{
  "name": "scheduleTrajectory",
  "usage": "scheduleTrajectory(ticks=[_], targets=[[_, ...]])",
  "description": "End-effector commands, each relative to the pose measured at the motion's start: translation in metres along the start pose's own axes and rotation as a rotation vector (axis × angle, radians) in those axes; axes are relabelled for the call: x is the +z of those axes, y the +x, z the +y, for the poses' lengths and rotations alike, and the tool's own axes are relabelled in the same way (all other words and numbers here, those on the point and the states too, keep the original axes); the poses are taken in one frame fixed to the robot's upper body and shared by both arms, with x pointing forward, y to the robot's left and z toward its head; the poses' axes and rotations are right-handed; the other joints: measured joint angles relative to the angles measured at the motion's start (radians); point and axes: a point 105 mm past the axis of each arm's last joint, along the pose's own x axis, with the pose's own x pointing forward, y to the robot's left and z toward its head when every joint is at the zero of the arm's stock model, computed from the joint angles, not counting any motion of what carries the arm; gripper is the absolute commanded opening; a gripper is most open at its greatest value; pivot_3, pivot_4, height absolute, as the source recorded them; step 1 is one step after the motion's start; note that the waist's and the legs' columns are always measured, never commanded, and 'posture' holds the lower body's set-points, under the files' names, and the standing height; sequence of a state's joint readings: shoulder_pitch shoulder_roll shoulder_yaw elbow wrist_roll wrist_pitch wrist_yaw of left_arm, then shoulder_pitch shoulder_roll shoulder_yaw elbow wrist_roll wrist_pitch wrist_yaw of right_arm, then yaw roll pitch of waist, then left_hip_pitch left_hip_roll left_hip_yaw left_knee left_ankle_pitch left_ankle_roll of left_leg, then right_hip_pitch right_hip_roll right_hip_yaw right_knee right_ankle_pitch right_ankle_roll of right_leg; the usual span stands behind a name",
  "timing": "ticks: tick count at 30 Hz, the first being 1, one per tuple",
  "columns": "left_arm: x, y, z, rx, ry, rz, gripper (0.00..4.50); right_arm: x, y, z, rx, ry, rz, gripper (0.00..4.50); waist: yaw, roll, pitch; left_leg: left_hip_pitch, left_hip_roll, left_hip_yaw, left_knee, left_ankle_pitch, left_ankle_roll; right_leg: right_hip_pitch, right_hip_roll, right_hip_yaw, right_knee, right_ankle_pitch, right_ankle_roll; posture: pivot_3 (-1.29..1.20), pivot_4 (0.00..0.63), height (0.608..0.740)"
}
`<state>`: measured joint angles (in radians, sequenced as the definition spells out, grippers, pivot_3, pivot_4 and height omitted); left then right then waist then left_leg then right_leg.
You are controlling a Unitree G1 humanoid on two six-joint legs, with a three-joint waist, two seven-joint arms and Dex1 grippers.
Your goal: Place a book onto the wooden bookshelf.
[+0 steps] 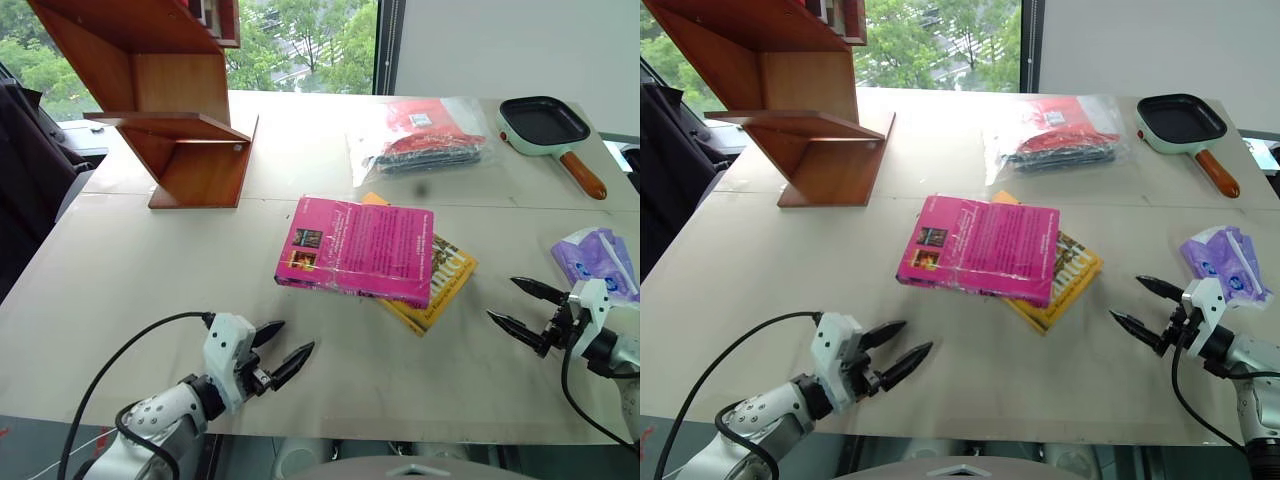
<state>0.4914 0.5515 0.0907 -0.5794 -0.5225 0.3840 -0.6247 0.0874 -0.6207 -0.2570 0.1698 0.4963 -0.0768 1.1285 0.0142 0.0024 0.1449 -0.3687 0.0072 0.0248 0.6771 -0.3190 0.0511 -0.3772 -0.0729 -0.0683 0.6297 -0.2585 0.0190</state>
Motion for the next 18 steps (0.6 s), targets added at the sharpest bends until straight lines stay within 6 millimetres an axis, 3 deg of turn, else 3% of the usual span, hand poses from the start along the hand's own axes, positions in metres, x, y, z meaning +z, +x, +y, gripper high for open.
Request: scheduleTrajectory(ticks=[1, 14, 18], targets=[[0.012, 0.000, 0.000, 0.007, 0.070, -0.046, 3.94, 0.012, -0.010, -0.004, 0.007, -0.044, -0.030, 4.50, 0.000, 0.000, 0.000, 0.000, 0.000, 0.000, 0.000, 0.000, 0.000, 0.000, 0.000, 0.000, 0.000, 0.000, 0.000, 0.00, 0.150, 0.740], [0.011, 0.002, -0.002, -0.009, 0.062, -0.082, 3.94, -0.003, -0.023, -0.009, 0.001, -0.036, -0.002, 4.50, 0.000, 0.000, 0.000, 0.000, 0.000, 0.000, 0.000, 0.000, 0.000, 0.000, 0.000, 0.000, -0.001, 0.000, 0.000, 0.00, 0.150, 0.740], [0.014, 0.005, -0.004, 0.028, -0.051, -0.123, 3.94, 0.001, -0.023, -0.008, 0.025, -0.075, -0.016, 4.50, 0.000, 0.000, 0.000, 0.000, 0.000, 0.000, 0.000, 0.000, 0.000, 0.000, 0.000, 0.000, -0.001, 0.000, 0.000, 0.00, 0.150, 0.740]])
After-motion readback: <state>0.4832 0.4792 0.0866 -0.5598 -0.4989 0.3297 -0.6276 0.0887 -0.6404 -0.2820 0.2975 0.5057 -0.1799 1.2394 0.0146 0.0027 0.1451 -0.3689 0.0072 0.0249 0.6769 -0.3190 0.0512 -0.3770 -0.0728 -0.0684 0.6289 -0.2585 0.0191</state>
